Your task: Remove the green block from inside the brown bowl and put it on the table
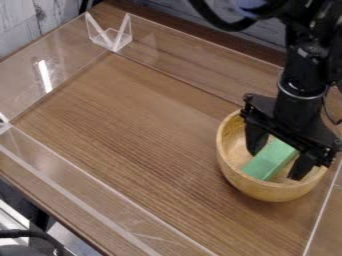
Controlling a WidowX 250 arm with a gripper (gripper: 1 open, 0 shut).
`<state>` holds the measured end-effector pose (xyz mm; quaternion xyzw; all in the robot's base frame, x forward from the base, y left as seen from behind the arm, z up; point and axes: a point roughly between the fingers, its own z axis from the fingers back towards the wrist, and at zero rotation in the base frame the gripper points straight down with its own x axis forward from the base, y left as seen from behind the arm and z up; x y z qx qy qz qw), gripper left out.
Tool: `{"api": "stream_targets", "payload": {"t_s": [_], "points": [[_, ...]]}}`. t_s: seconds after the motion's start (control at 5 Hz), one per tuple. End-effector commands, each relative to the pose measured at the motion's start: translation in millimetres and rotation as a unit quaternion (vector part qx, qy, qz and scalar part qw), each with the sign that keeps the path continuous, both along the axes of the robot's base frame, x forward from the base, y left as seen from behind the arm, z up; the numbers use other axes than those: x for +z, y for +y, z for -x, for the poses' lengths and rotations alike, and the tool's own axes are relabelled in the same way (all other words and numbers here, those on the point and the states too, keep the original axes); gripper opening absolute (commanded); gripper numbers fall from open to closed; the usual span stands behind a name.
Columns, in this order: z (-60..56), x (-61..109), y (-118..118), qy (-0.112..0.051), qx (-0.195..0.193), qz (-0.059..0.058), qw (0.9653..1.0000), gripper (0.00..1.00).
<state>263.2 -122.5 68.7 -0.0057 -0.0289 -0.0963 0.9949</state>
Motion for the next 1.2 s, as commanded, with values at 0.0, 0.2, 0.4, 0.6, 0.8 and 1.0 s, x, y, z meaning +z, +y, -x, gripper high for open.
{"api": "stream_targets", "payload": {"t_s": [0.0,0.2,0.4,0.6,0.8,1.0], "points": [[-2.9,6.8,-6.0,-0.018,-0.011,0.008,0.9998,1.0],[-3.1,3.8,-7.0,-0.018,-0.014,0.008,0.9997,1.0],[-3.5,0.0,-8.6,-0.018,-0.017,0.008,0.9997,1.0],[-5.1,-4.4,-9.5,-0.019,-0.021,0.006,0.9996,1.0],[-7.0,-7.9,-8.9,-0.019,-0.021,0.004,0.9996,1.0],[-9.2,-10.7,-7.2,-0.02,-0.02,0.001,0.9996,1.0]]}}
